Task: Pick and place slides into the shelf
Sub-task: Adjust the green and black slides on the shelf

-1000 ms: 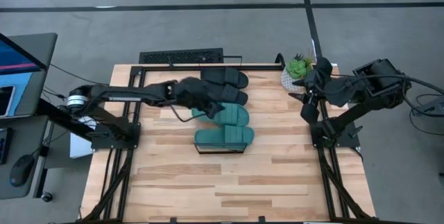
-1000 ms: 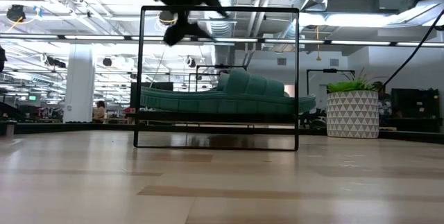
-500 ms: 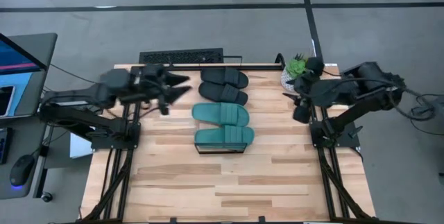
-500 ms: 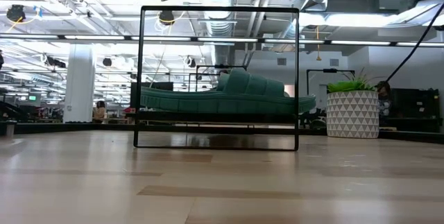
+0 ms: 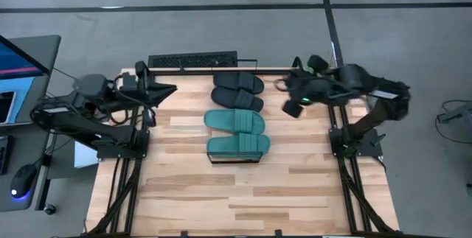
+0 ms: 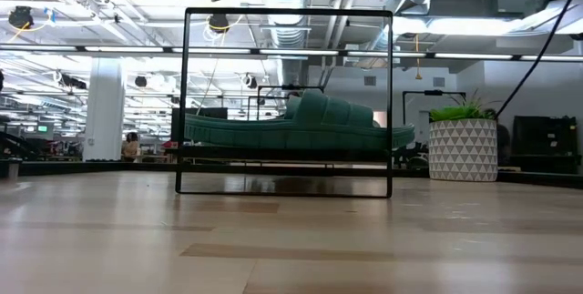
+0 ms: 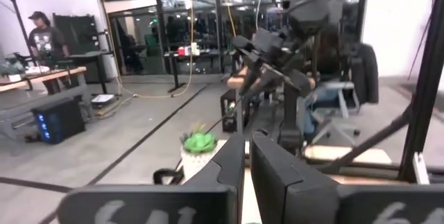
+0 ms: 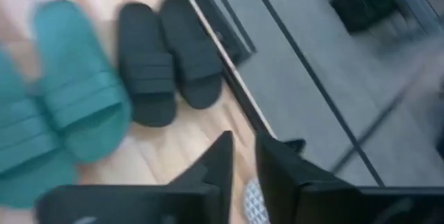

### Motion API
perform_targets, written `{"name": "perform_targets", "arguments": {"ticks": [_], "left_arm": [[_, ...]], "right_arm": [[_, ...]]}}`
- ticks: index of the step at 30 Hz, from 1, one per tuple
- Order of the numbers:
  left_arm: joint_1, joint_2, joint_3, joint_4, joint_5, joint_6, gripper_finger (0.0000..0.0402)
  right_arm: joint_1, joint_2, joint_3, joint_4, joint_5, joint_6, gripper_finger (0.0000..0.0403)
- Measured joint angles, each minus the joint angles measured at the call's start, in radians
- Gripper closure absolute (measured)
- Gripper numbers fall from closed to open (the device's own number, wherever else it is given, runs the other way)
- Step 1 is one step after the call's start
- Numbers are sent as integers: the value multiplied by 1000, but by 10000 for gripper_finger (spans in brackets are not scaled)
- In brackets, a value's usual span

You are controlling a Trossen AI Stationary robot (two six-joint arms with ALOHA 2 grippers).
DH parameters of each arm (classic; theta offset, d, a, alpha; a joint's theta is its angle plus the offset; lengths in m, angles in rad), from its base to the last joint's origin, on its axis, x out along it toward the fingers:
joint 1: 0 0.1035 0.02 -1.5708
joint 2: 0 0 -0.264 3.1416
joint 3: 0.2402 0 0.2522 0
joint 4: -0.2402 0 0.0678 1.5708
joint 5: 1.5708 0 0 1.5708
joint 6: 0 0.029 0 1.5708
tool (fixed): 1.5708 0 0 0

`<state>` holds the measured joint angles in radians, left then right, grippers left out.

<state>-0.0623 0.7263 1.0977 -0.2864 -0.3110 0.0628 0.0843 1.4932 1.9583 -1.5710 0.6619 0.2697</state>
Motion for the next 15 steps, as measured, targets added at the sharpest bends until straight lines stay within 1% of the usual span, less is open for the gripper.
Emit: {"name": "perform_targets", "arguments": {"ticks": [3, 4, 8, 10, 12, 15], "left_arm": [[0, -31, 0, -51, -9, 23, 391], [0, -45, 0, -66, -12, 31, 391], [0, -100, 0, -90, -17, 78, 391], [0, -127, 0, -97, -17, 104, 391], [0, -152, 0, -108, -18, 123, 391], [0, -185, 0, -124, -20, 142, 391]], "right_arm": [[-59, 56, 0, 0, 19, 22, 382], [-76, 73, 0, 0, 21, 16, 392], [-157, 132, 0, 0, 19, 5, 401], [-201, 152, 0, 1, 6, -47, 402], [-251, 164, -1, 24, -45, -116, 402], [-332, 173, -1, 109, -231, -254, 403]]}}
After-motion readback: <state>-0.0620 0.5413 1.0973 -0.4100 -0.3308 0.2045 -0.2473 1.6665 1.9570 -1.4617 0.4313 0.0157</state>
